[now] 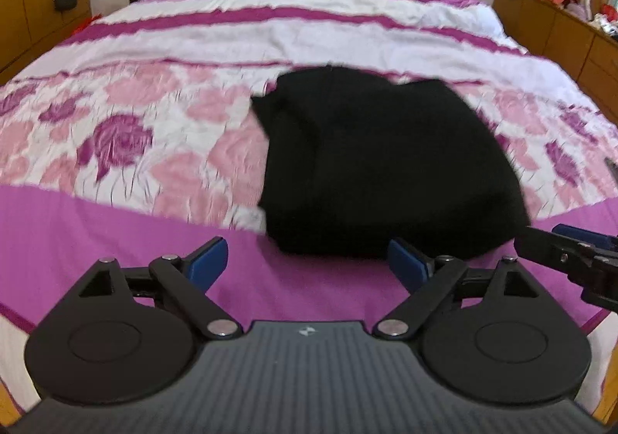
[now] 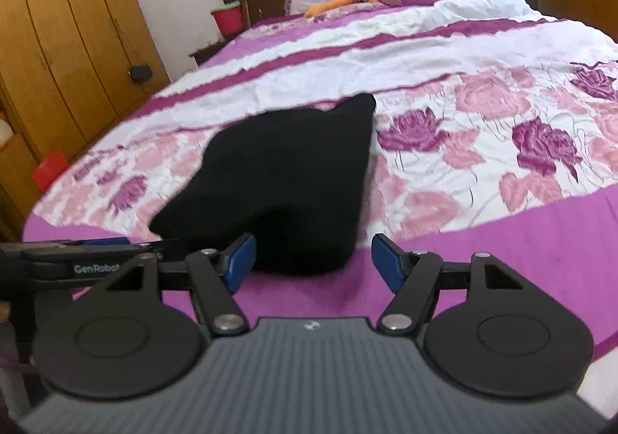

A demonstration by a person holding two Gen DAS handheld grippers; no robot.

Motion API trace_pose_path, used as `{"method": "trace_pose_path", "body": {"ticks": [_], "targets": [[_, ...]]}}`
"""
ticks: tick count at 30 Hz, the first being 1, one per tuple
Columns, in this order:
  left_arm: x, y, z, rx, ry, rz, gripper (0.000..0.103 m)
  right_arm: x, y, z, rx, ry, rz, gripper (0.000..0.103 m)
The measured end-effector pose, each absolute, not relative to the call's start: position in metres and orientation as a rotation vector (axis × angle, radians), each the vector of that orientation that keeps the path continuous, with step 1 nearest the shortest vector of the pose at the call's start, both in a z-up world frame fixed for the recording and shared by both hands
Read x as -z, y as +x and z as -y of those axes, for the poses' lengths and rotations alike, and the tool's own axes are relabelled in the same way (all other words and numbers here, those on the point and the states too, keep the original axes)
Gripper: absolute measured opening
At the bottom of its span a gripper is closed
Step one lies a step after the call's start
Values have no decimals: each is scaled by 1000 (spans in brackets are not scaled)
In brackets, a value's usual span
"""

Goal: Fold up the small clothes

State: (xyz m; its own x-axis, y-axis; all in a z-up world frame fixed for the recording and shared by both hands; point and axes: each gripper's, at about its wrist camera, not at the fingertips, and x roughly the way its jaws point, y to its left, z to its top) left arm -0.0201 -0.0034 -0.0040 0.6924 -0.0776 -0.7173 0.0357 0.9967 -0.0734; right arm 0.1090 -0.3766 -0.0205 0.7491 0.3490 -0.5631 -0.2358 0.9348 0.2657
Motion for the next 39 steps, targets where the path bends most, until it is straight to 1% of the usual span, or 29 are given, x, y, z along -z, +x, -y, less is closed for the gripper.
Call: {"method": "trace_pose_path", "body": {"ticks": [4, 14, 39], "targets": [[17, -17, 7, 49, -54, -841, 93, 35, 111, 372, -307, 160, -680, 69], [26, -12, 23, 54, -7, -867, 93, 49, 113, 373, -283, 146, -697, 68], [36, -5, 31, 51, 25, -897, 93, 52, 115, 373, -293, 156, -686, 68]]}}
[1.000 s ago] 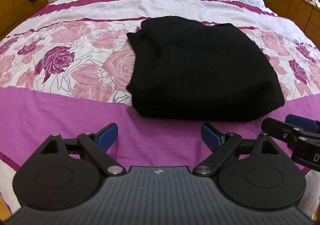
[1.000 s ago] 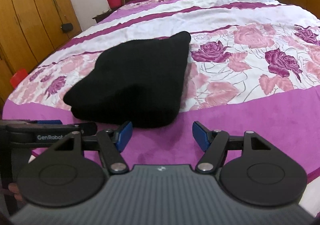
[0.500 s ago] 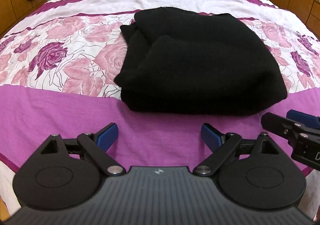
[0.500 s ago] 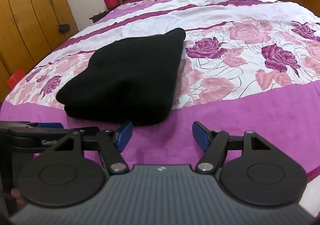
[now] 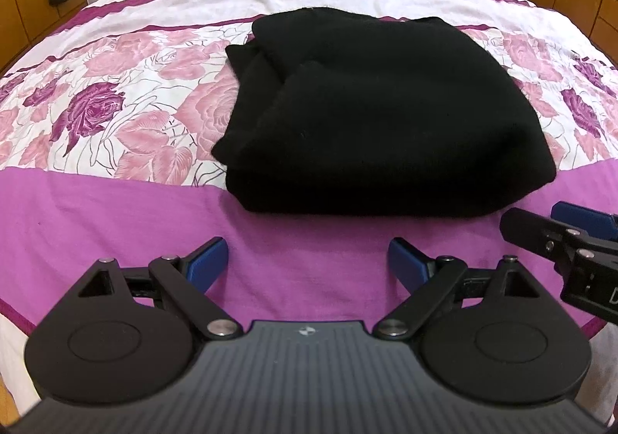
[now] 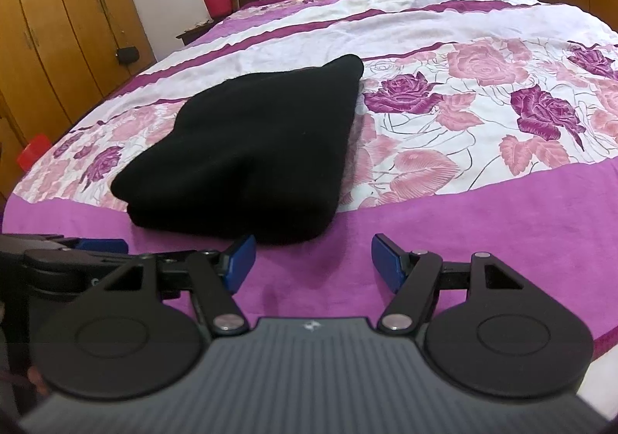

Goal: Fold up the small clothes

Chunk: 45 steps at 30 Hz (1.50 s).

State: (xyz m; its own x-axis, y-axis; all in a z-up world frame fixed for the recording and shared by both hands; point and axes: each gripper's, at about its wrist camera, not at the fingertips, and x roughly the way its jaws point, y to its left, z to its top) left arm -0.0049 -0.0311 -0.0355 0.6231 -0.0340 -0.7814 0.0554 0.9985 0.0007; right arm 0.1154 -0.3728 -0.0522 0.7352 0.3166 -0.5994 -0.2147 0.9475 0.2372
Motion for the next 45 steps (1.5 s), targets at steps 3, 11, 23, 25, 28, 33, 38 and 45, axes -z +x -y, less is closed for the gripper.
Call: {"method": "trace_pose_path", "body": {"ticks": [3, 11, 23, 25, 28, 33, 38, 45], "targets": [[36, -4, 31, 51, 26, -899, 93, 53, 115, 373, -292, 153, -690, 68], [37, -5, 33, 56, 39, -902, 93, 55, 114, 373, -293, 156, -690, 68], [37, -6, 33, 58, 40, -907, 93, 55, 113, 375, -292, 166, -686, 68], [37, -6, 33, 56, 41, -909, 93, 55, 113, 375, -292, 166, -686, 68], [37, -6, 33, 53, 42, -912, 93, 54, 112, 375, -293, 167, -682, 68], [37, -6, 34, 50, 43, -915, 93, 54, 111, 375, -294, 167, -675, 68], [37, -6, 34, 51, 41, -916, 93, 54, 110, 376, -296, 168, -674, 68], [37, -6, 33, 53, 39, -916, 93, 54, 110, 374, -303, 163, -678, 68]]}}
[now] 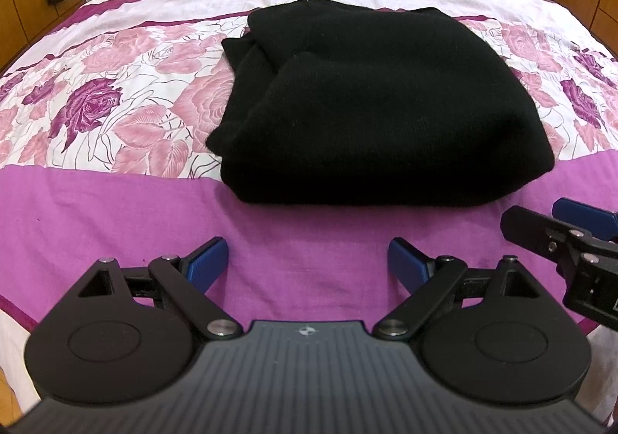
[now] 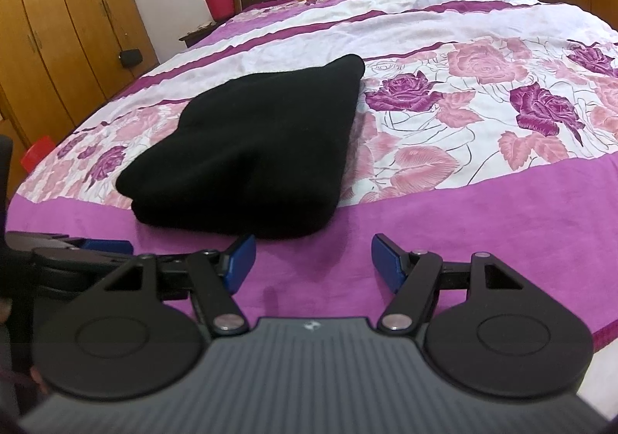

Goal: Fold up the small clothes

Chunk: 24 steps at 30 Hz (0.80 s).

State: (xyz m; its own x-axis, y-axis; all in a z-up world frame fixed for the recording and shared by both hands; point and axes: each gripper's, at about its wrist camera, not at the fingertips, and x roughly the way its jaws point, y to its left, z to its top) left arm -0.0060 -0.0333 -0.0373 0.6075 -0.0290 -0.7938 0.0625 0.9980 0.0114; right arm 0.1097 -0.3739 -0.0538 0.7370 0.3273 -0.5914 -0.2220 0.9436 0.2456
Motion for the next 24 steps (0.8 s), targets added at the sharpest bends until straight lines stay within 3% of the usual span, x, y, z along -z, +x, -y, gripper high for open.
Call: {"method": "trace_pose_path", "body": {"ticks": [24], "targets": [[36, -8, 33, 54, 34, -920, 93, 52, 108, 374, -306, 163, -670, 68]]}}
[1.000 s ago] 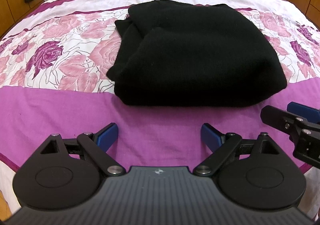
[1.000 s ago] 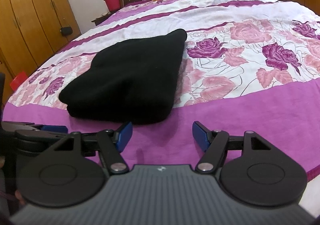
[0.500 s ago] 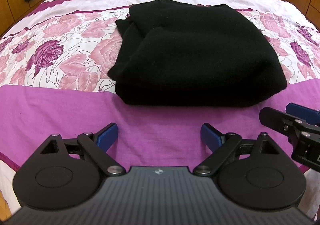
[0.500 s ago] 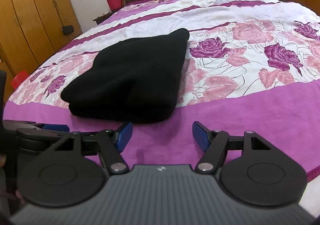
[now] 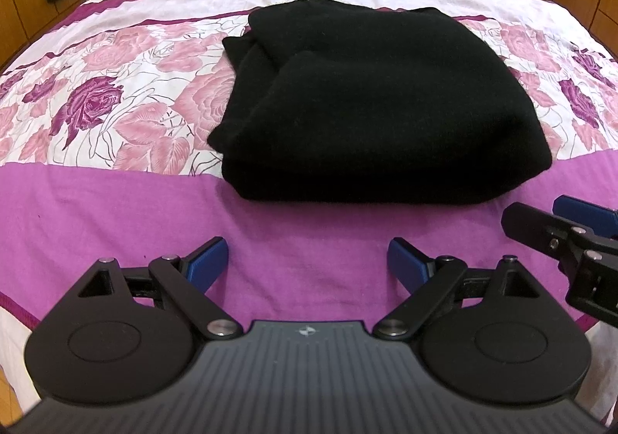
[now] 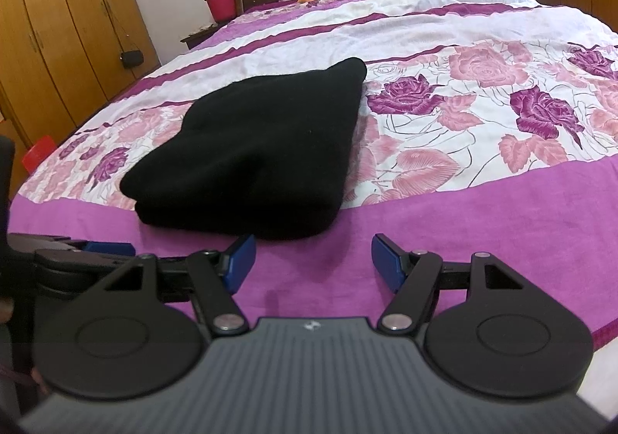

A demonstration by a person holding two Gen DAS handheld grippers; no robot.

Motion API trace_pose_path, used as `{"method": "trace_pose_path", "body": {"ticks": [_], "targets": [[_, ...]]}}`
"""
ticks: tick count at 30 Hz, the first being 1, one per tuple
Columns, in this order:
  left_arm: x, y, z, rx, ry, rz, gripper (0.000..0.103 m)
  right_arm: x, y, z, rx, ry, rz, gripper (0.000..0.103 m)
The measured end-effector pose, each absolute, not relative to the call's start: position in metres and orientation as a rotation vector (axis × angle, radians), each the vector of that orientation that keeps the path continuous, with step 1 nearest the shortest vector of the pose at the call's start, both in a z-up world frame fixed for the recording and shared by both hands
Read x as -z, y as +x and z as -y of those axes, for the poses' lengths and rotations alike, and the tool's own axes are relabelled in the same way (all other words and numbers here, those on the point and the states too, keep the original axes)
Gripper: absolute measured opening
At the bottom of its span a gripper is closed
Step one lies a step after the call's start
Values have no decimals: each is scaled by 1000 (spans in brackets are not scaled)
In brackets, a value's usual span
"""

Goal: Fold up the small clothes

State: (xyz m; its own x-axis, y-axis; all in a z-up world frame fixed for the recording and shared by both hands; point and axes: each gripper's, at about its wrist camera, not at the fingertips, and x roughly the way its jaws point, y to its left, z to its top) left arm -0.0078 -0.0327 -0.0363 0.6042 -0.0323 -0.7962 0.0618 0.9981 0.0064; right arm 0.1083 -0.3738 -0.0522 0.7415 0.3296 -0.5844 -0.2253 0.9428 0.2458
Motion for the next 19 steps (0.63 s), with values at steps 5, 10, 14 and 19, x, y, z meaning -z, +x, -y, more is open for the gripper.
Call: {"method": "trace_pose_path", "body": {"ticks": [5, 10, 14, 19], "targets": [[36, -8, 32, 53, 30, -919, 93, 51, 108, 374, -307, 162, -669, 68], [36, -9, 31, 54, 27, -921, 93, 51, 107, 374, -310, 161, -668, 68], [36, -9, 31, 53, 31, -921, 93, 50, 107, 374, -310, 161, -667, 68], [37, -9, 32, 58, 35, -924, 93, 50, 107, 374, -310, 162, -670, 69]]}}
